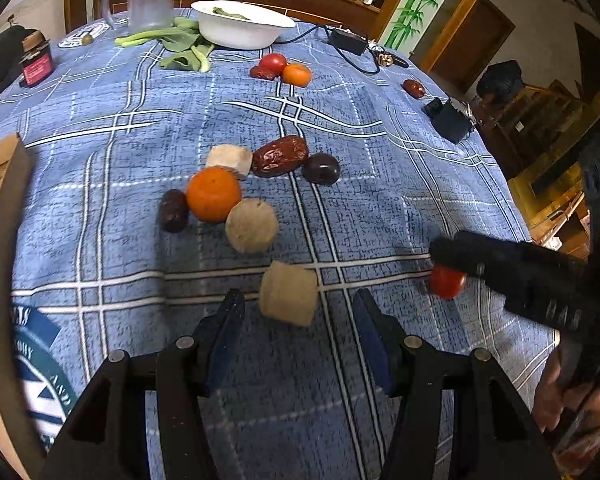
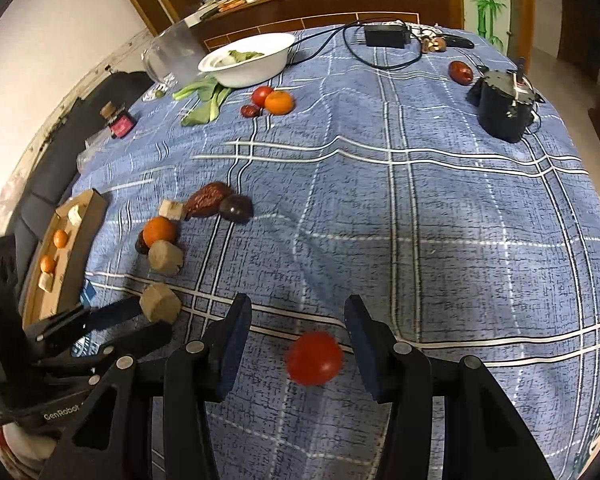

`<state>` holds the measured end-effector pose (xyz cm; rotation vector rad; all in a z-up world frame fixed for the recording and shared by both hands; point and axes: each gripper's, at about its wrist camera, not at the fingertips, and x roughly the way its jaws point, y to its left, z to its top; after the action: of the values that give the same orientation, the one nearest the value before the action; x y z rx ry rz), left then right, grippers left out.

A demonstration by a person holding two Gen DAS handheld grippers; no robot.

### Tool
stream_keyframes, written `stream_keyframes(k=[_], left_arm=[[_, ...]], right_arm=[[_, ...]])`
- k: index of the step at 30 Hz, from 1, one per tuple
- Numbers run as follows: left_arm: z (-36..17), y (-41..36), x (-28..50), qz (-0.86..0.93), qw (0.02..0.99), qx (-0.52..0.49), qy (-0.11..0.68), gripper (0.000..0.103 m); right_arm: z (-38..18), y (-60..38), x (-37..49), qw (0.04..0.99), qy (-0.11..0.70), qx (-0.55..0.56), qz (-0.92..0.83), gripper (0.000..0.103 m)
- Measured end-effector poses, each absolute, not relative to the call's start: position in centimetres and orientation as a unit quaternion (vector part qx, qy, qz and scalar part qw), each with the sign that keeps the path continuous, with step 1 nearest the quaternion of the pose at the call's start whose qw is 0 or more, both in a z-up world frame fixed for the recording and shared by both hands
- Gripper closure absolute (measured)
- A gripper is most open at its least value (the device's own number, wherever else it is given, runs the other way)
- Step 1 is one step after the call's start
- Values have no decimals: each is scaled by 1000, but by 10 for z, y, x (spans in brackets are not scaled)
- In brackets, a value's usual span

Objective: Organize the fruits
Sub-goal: 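Grasp a beige cube with the left gripper while the right grasps the red tomato, then carry the cube and tomato into the tray and open both grippers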

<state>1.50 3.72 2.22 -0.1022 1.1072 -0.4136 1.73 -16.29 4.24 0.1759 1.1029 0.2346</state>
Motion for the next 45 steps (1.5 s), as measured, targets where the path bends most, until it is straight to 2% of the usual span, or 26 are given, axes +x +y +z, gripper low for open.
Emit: stream_keyframes(k=[4,9,12,13,14,16,28,37,45], left_arm=[[16,34,25,-195,828,-50,524,50],[15,32,25,-195,830,-47,520,51],[15,34,24,-180,837,-33,516,71],[15,36,23,-185,835,-40,516,77],[16,37,22,-184,836,-42,516,79],[18,37,20,-181,839,-35,512,80],[52,81,-4,-184,849,-67,491,81],[76,199,-21,-116,861,-133,478,80],[73,303,-32,-23,865,-116,488,80]], right_arm=[[32,-155,10,841,529,40,105,51],[20,-163,-2,838,535,56,93,51],[21,-164,-7,841,530,63,87,51],[21,-164,-8,842,529,66,85,55],[21,-165,-8,842,529,69,84,66],[22,-166,-8,842,527,80,82,70],[47,-145,-17,852,507,94,88,70],[78,-61,-12,853,490,89,158,70],[95,58,-8,834,486,65,254,69]])
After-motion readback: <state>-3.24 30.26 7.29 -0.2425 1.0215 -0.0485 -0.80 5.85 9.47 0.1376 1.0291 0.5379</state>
